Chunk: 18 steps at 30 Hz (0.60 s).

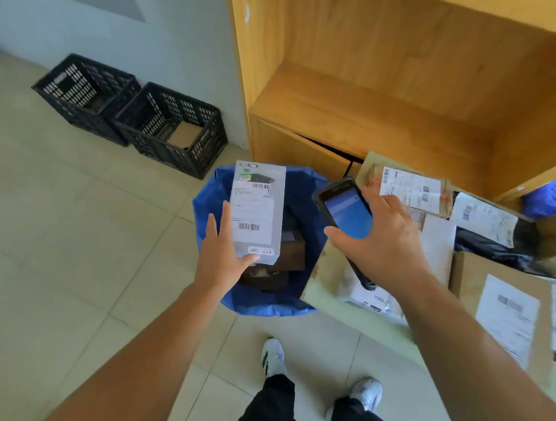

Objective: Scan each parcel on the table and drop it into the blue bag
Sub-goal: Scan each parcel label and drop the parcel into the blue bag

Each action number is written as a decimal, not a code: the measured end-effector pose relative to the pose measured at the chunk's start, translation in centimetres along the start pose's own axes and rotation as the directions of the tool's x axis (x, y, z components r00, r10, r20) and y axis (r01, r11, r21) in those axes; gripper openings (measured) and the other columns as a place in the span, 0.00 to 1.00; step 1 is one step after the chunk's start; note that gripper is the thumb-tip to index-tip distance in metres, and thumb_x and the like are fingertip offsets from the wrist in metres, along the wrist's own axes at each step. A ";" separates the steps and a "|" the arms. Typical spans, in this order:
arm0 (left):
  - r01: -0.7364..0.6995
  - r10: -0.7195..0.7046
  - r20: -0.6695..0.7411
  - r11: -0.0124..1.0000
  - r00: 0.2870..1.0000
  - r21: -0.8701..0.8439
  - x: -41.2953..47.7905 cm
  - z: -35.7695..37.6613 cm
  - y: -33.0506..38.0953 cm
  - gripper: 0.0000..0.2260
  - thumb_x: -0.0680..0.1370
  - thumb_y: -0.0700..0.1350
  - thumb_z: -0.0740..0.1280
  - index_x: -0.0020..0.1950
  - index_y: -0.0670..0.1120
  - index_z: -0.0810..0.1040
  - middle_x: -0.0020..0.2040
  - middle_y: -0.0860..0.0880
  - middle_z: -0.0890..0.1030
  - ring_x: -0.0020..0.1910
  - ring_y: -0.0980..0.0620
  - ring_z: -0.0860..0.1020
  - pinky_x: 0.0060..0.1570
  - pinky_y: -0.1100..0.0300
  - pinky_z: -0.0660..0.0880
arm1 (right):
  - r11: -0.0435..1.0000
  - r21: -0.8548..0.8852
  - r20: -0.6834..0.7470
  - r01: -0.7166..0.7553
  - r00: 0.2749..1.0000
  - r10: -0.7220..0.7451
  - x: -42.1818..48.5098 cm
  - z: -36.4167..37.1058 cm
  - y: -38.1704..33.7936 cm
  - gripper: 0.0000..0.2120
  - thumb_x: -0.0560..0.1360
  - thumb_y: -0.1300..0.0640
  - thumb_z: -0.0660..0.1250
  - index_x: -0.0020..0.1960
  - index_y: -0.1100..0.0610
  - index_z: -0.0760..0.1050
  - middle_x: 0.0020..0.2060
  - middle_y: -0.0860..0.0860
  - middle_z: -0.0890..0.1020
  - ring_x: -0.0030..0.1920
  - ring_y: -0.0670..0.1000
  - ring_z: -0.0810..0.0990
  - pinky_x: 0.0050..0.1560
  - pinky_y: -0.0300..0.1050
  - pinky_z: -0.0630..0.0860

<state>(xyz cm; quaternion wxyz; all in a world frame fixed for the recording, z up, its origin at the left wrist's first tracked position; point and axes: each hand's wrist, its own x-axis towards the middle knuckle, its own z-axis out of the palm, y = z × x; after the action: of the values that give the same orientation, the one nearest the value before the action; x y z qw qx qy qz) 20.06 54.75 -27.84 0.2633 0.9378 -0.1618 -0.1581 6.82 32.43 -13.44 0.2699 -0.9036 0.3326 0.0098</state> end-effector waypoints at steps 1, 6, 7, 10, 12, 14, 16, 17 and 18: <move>0.010 -0.011 0.020 1.000 1.000 0.028 0.3 0.1 -0.1 0.56 0.70 0.54 0.80 0.84 0.54 0.43 0.83 0.40 0.55 0.80 0.40 0.60 0.68 0.43 0.72 | 1.000 0.005 -0.004 -0.003 1.000 0.003 0.0 0.0 0.0 0.42 0.69 0.35 0.70 0.76 0.48 0.60 0.66 0.50 0.70 0.64 0.53 0.70 0.56 0.46 0.69; -0.039 0.039 0.007 0.999 0.999 0.014 0.4 0.1 2.5 0.50 0.73 0.62 0.75 0.84 0.57 0.46 0.84 0.43 0.52 0.81 0.41 0.58 0.73 0.43 0.67 | 0.998 0.050 -0.030 -0.025 0.999 0.026 -0.3 -0.8 1.0 0.39 0.68 0.37 0.71 0.74 0.47 0.62 0.63 0.49 0.71 0.62 0.52 0.71 0.52 0.42 0.66; -0.052 0.052 0.006 0.999 0.999 0.007 0.3 0.2 3.3 0.49 0.73 0.62 0.75 0.84 0.57 0.47 0.84 0.44 0.52 0.80 0.41 0.58 0.73 0.43 0.67 | 0.998 0.053 -0.031 -0.037 0.999 0.039 -0.5 -1.1 1.3 0.39 0.68 0.37 0.71 0.74 0.46 0.62 0.64 0.49 0.71 0.62 0.51 0.71 0.52 0.41 0.65; -0.130 0.130 0.012 0.991 0.991 -0.024 0.1 0.5 6.5 0.45 0.74 0.64 0.72 0.84 0.56 0.50 0.84 0.47 0.54 0.81 0.42 0.57 0.73 0.43 0.66 | 0.996 0.058 -0.041 -0.073 0.996 0.075 -1.1 -2.0 2.8 0.40 0.69 0.36 0.70 0.75 0.47 0.60 0.65 0.48 0.70 0.63 0.51 0.70 0.51 0.40 0.65; -0.192 0.192 0.015 0.981 0.981 -0.021 -0.1 1.2 9.0 0.43 0.74 0.65 0.70 0.83 0.55 0.53 0.83 0.47 0.56 0.81 0.44 0.57 0.73 0.43 0.66 | 0.993 0.068 -0.061 -0.091 0.994 0.095 -1.6 -2.7 4.6 0.40 0.69 0.36 0.70 0.75 0.47 0.61 0.64 0.48 0.70 0.62 0.50 0.71 0.50 0.40 0.65; -0.249 0.250 0.019 0.968 0.968 -0.013 -0.5 1.8 11.2 0.42 0.74 0.67 0.67 0.83 0.55 0.54 0.83 0.49 0.58 0.81 0.45 0.57 0.73 0.42 0.66 | 0.989 0.083 -0.080 -0.119 0.989 0.126 -2.1 -3.4 6.4 0.40 0.68 0.36 0.70 0.75 0.47 0.61 0.64 0.47 0.70 0.61 0.49 0.71 0.50 0.40 0.66; -0.326 0.326 0.058 0.945 0.944 -0.011 -1.4 3.0 13.6 0.41 0.74 0.68 0.65 0.82 0.59 0.55 0.83 0.50 0.58 0.82 0.47 0.57 0.73 0.42 0.66 | 0.982 0.091 -0.107 -0.164 0.979 0.173 -2.8 -4.4 8.6 0.40 0.68 0.36 0.70 0.75 0.47 0.61 0.64 0.47 0.70 0.61 0.51 0.72 0.50 0.43 0.69; -0.367 0.367 0.094 0.930 0.925 -0.017 -2.0 3.8 14.7 0.40 0.74 0.68 0.65 0.82 0.60 0.55 0.83 0.50 0.58 0.82 0.47 0.57 0.74 0.42 0.65 | 0.978 0.097 -0.120 -0.187 0.973 0.197 -3.2 -4.8 9.8 0.41 0.68 0.36 0.70 0.75 0.47 0.62 0.64 0.48 0.70 0.62 0.52 0.72 0.52 0.45 0.70; -0.405 0.404 0.143 0.914 0.904 -0.024 -2.9 4.9 15.7 0.39 0.75 0.67 0.66 0.82 0.62 0.55 0.83 0.50 0.58 0.81 0.46 0.57 0.75 0.42 0.65 | 0.971 0.109 -0.133 -0.211 0.965 0.225 -3.6 -5.3 11.2 0.41 0.68 0.36 0.71 0.75 0.48 0.62 0.64 0.49 0.70 0.62 0.52 0.72 0.54 0.46 0.71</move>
<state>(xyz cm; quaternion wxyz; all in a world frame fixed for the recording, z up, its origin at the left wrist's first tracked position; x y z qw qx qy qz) 12.18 41.03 -22.65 0.2749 0.8709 -0.3716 -0.1671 -3.64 24.93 -13.58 0.2845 -0.8461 0.4488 -0.0414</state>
